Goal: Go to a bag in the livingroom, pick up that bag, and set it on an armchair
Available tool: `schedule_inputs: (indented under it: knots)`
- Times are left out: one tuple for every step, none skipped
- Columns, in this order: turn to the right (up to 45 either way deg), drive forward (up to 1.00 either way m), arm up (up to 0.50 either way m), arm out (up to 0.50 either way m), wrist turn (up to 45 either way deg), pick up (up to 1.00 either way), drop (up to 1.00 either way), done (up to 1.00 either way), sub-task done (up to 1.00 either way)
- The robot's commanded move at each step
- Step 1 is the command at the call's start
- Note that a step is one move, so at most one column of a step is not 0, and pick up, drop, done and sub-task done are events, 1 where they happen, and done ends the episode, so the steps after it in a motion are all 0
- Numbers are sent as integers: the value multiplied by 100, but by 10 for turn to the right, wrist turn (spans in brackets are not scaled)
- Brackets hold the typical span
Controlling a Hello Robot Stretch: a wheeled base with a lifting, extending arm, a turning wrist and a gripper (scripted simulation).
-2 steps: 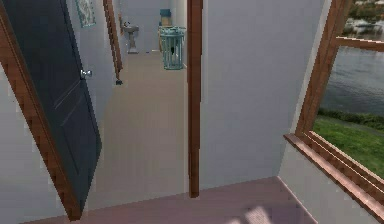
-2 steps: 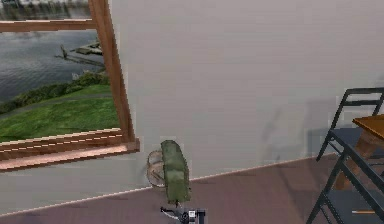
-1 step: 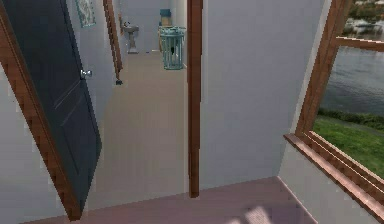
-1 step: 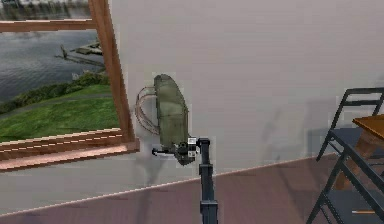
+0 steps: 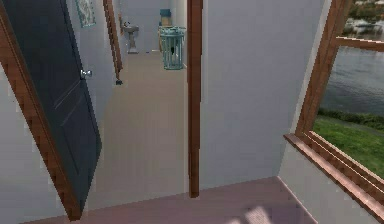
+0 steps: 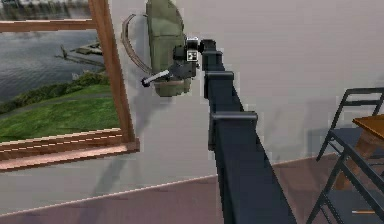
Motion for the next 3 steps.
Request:
schedule_inputs:
  knots:
    - [0,0,0,0,-450,0,0,0,0]
    - [0,0,0,0,-450,0,0,0,0]
    - [0,0,0,0,-60,0,0,0,0]
